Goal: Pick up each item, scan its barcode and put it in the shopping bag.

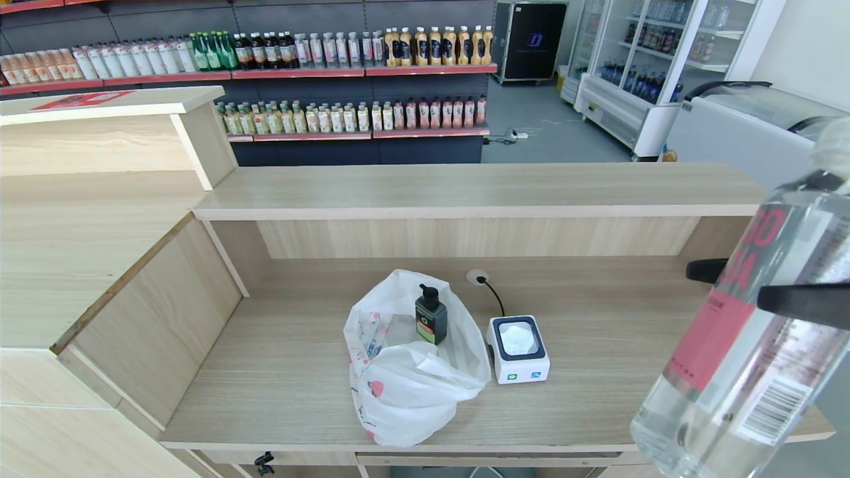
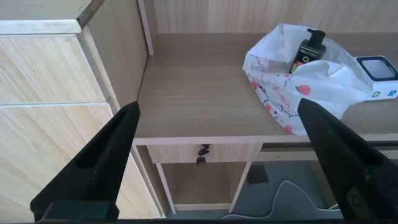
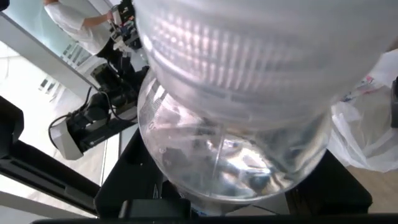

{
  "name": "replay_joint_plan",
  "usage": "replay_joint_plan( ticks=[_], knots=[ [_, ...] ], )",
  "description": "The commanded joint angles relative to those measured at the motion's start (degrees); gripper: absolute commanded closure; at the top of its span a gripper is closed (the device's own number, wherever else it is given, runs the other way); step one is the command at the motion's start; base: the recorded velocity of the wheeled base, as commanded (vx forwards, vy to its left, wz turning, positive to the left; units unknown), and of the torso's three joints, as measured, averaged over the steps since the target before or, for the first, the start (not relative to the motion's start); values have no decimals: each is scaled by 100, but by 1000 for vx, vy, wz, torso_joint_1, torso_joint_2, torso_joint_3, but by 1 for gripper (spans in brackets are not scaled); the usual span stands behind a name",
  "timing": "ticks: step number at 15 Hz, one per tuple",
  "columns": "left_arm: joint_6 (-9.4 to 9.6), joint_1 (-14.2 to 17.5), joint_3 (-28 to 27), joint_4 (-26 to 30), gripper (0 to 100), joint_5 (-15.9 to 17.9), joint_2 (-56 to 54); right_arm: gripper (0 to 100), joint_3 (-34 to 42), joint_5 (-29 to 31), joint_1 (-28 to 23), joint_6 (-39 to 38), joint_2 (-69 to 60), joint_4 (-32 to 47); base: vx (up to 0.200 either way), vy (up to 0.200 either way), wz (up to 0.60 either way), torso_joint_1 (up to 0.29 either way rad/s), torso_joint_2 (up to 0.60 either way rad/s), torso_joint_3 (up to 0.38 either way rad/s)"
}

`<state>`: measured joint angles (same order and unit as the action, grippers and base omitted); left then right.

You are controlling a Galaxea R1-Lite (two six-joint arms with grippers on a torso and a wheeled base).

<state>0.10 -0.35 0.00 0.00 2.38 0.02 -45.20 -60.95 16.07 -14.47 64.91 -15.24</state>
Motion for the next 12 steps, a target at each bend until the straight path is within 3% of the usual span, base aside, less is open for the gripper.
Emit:
replay_joint_plan(
  ticks=[1,12],
  knots=[
    [-1,0,0,0,0,0,6,100,178,-4,54,6,-216,74,0,0,0,0,0,0],
    [-1,0,0,0,0,0,6,100,205,286,54,-21,-779,346,0,0,0,0,0,0]
  ],
)
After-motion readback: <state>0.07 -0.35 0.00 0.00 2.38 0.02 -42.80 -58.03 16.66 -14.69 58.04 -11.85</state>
